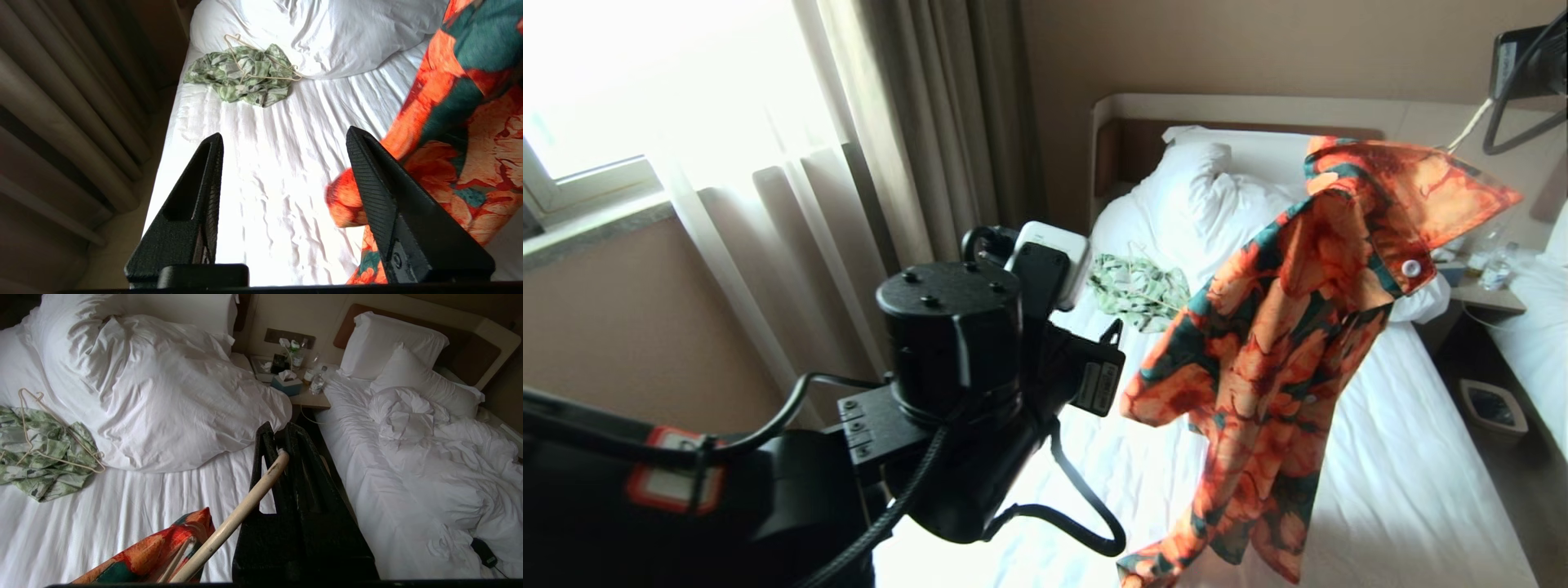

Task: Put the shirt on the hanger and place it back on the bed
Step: Take the clothes hanger out of the clothes

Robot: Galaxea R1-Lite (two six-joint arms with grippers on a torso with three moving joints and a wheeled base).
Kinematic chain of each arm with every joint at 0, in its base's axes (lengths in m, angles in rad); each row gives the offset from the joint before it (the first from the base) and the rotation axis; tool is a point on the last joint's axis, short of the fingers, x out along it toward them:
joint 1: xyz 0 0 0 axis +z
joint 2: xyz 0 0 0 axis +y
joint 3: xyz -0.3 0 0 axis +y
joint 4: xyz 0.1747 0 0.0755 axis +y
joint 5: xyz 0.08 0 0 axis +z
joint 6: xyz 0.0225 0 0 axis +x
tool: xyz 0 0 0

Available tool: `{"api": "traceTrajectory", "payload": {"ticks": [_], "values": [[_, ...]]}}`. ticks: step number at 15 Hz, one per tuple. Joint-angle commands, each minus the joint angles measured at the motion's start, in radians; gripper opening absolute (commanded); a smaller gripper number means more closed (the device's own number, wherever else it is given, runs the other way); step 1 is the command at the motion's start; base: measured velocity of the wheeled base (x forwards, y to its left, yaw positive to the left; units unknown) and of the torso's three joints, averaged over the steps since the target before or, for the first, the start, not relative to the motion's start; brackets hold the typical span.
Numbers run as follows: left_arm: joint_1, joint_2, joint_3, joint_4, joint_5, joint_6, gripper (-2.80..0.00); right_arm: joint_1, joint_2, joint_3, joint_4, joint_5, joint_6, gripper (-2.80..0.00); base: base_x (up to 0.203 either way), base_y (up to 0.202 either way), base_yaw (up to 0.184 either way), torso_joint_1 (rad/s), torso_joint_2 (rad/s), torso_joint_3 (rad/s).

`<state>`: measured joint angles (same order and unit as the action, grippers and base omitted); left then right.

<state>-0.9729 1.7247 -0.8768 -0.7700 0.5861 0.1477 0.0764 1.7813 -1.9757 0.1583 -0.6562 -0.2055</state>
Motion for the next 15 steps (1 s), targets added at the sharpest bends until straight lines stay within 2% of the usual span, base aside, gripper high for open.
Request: {"api": "traceTrajectory", "payload": {"ticks": [1,3,4,7,9,11,15], "values": [[0.012,-0.121,0.052,-0.005,-0.004,-0.001,0.0,0.0,0.004,0.0,-0.001,-0.003,-0.012,-2.8,0.0,0.0,0.0,0.0,0.0,0.0],[0.079,-0.249,0.139,-0.005,-0.043,-0.006,0.0,0.0,-0.001,0.0,-0.017,-0.004,-0.04,-2.8,0.0,0.0,0.0,0.0,0.0,0.0],[0.135,-0.297,0.183,-0.004,-0.067,-0.009,-2.8,0.0,-0.009,0.0,-0.025,-0.005,-0.055,-2.8,0.0,0.0,0.0,0.0,0.0,0.0],[0.285,-0.428,0.294,0.006,-0.132,-0.012,-2.8,-0.006,-0.016,0.0,-0.1,-0.005,-0.118,-2.8,0.0,0.0,0.0,0.0,0.0,0.0],[0.342,-0.498,0.351,0.017,-0.148,-0.013,-2.8,-0.038,-0.017,0.004,-0.147,-0.006,-0.154,-2.8,0.0,0.0,0.0,0.0,0.0,0.0],[0.378,-0.561,0.378,0.038,-0.153,-0.011,-2.8,-0.078,-0.029,0.006,-0.15,-0.007,-0.169,-2.8,0.0,0.0,0.0,0.0,0.0,0.0],[0.382,-0.655,0.414,0.078,-0.166,-0.013,-2.8,-0.13,-0.026,0.005,-0.158,-0.006,-0.189,-2.8,0.0,0.0,0.0,0.0,0.0,0.0]]}}
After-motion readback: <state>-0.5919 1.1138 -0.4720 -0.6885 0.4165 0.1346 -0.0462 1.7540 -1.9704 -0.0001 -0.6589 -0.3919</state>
